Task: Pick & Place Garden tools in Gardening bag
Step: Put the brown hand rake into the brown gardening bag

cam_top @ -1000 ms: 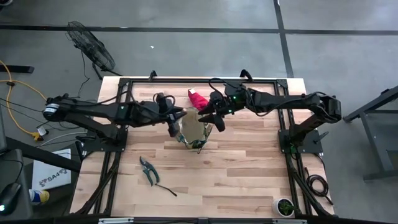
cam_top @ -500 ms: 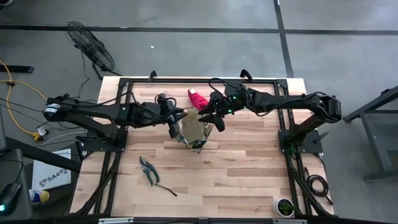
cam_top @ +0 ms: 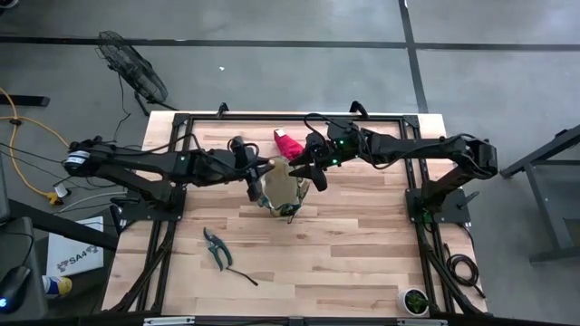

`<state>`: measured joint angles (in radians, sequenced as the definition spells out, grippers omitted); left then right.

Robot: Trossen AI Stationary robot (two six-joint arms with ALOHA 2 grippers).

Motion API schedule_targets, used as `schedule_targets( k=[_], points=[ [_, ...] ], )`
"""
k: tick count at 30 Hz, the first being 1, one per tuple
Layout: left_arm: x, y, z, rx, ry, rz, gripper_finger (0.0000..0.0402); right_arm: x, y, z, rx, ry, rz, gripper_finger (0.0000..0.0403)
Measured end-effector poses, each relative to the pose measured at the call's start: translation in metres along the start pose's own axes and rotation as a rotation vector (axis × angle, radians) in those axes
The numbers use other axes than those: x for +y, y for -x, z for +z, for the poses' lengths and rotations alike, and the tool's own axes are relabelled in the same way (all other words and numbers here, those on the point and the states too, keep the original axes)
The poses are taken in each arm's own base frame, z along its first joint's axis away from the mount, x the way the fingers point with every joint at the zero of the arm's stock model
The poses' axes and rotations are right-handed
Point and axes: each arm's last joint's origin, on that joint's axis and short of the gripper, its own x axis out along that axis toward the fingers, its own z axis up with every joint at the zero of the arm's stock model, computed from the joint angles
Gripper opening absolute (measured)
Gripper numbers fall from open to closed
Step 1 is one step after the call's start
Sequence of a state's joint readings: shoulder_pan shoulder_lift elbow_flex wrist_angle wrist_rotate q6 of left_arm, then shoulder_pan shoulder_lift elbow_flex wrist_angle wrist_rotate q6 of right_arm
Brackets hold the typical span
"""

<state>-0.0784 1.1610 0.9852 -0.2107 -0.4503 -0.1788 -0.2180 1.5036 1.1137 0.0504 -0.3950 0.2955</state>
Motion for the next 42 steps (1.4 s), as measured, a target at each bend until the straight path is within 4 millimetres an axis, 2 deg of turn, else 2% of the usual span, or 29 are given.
schedule_targets(
  k=[12, 17, 20, 27, 35, 42],
  points=[
    [0.002, -0.006, 0.001, -0.006, -0.006, -0.005, 0.0059, 0.002, -0.001, -0.002, 0.016, -0.003, 0.003, 0.0181],
    [0.014, -0.017, -0.014, -0.002, 0.044, -0.026, 0.0059, 0.002, -0.001, -0.004, 0.032, -0.009, 0.000, 0.0181],
    [0.018, -0.017, -0.015, -0.011, 0.061, -0.033, 0.0059, 0.002, -0.001, -0.005, 0.045, -0.015, -0.004, 0.0181],
    [0.015, -0.017, -0.016, 0.001, 0.050, -0.102, 0.0059, 0.001, -0.001, -0.006, 0.053, -0.018, -0.007, 0.0181],
    [0.015, -0.024, -0.038, -0.015, 0.082, -0.142, 0.0059, 0.001, -0.001, -0.007, 0.060, -0.021, -0.010, 0.0181],
    [0.015, -0.024, -0.038, -0.057, 0.071, -0.151, 0.0059, 0.001, -0.001, -0.007, 0.066, -0.030, -0.015, 0.0181]
  ],
)
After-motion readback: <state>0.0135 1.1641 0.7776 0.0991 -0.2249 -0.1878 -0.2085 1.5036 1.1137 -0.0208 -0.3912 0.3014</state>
